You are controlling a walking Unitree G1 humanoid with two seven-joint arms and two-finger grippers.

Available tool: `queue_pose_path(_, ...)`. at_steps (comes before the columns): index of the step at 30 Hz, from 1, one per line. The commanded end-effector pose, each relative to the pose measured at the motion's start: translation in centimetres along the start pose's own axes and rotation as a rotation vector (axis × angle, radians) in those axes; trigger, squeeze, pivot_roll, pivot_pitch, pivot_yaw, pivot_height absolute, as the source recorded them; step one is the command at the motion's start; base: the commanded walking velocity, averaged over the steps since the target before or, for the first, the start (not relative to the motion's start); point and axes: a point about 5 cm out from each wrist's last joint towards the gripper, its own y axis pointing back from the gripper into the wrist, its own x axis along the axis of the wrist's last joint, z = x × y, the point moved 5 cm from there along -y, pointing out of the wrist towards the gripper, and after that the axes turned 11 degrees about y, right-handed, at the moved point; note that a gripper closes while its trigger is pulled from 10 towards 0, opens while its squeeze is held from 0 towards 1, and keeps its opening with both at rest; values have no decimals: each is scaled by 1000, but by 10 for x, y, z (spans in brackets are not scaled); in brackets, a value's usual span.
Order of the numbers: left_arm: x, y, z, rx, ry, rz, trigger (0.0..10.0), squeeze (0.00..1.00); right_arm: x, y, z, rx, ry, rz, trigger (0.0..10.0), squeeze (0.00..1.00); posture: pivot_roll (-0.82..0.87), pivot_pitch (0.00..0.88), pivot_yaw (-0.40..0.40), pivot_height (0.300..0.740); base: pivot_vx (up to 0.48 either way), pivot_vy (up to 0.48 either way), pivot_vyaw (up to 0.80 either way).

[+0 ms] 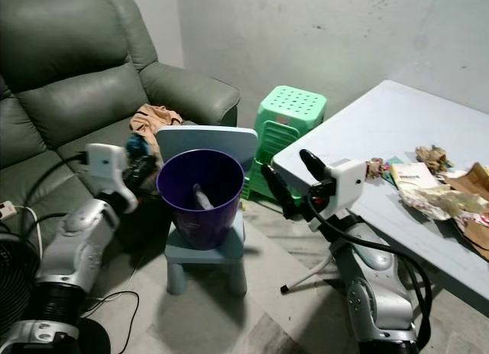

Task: Picking trash to rubbish bin

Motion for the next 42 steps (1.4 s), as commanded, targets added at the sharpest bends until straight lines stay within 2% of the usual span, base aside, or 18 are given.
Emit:
queue_pose_path(1,10,0,-3,2,-3,24,10000,0,2,-1,0,8,-5,4,10000,0,-25,0,-53,740,319,0,0)
queue_pose_path(23,11,-2,-2,5,2,32,10000,0,4,-2,-2,45,1,12,10000,0,-21,0,-62,740,318,0,0)
queue_pose_path(29,10,-1,-1,16,4,35,10000,0,4,-3,-2,64,11,1,10000,0,-22,0,-62,740,0,0,0)
queue_pose_path(34,4,2,-1,-7,0,13,10000,0,-2,-3,-8,130,44,-55,10000,0,-22,0,-62,740,0,0,0)
queue_pose_path(36,-1,4,-5,2,12,-5,10000,0,-8,-4,-11,174,53,-106,10000,0,-20,0,-64,740,0,0,0)
queue_pose_path(42,-9,13,-17,43,22,-30,10000,0,-12,-7,-23,294,67,-146,10000,0,-11,0,-74,740,0,0,0)
